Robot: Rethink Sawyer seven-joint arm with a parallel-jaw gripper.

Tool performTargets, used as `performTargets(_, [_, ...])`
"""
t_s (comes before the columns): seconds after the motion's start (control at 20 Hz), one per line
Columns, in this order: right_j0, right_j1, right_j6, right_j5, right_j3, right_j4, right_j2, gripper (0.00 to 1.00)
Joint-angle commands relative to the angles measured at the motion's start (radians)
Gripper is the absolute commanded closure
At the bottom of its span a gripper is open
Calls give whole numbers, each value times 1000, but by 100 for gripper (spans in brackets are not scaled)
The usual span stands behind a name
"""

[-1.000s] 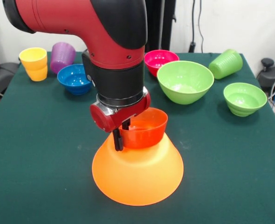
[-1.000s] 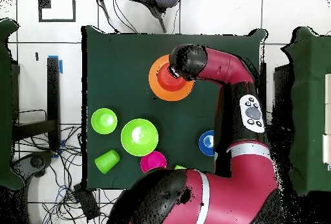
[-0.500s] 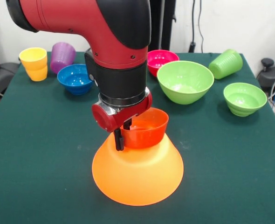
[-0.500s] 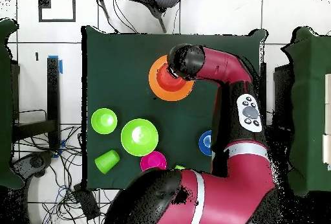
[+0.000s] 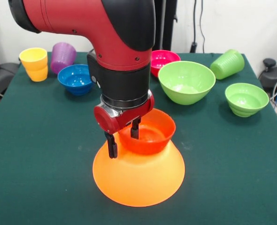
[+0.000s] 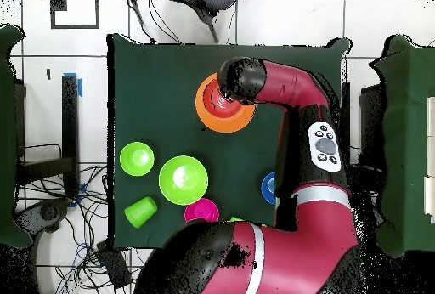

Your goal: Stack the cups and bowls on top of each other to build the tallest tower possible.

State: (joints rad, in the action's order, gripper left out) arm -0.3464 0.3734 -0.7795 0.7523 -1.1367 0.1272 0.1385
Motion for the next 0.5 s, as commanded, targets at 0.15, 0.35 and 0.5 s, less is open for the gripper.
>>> performTargets(0.15, [33, -54, -37, 70, 25, 67, 35, 0])
performTargets(0.35, [36, -49, -35, 76, 31, 74, 28, 0])
performTargets(0.5, [38, -40, -35, 80, 28, 77, 22, 0])
